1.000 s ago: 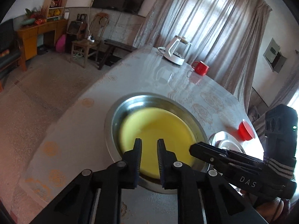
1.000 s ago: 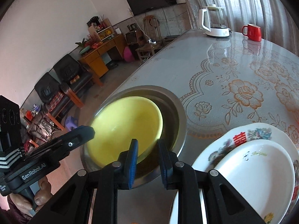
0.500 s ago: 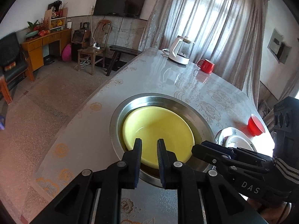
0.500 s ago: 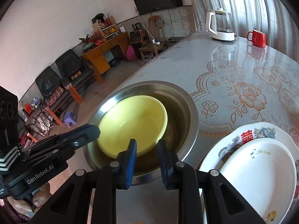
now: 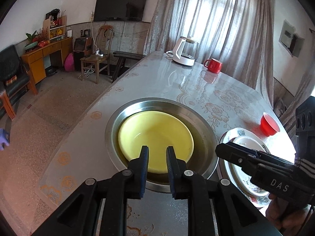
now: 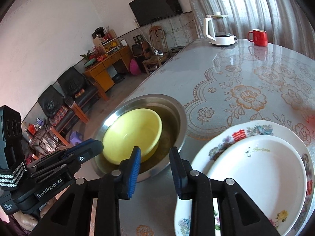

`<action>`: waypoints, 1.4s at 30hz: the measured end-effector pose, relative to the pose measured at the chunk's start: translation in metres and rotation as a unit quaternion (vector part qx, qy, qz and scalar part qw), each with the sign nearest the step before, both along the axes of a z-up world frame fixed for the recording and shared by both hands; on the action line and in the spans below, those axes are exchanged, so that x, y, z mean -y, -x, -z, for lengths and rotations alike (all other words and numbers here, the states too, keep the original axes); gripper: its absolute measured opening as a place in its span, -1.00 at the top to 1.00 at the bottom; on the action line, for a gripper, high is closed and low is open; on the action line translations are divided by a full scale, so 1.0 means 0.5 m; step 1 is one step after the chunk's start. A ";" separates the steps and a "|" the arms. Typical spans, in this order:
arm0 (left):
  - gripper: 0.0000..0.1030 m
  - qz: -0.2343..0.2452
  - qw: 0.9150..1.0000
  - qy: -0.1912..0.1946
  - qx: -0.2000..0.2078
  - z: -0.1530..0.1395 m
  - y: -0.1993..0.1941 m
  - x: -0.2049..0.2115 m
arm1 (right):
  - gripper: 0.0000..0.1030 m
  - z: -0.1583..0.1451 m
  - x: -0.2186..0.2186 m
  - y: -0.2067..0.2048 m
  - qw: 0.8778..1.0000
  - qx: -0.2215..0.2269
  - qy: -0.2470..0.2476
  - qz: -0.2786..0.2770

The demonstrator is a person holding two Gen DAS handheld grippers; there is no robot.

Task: Organize plates and bowls
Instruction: 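Move the left tool past the plate stack toward the red plastic bowl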

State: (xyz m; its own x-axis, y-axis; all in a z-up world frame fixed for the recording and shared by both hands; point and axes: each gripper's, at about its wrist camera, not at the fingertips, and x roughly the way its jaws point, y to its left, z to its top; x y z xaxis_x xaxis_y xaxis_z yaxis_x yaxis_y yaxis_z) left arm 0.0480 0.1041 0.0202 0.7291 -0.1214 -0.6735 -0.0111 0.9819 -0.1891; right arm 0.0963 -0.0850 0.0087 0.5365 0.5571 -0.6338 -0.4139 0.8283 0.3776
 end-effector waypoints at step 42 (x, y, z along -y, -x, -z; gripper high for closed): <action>0.08 0.213 0.977 -0.005 -0.020 -0.036 -0.038 0.350 | -0.02 0.061 0.505 0.099 0.944 -0.040 -0.084 0.317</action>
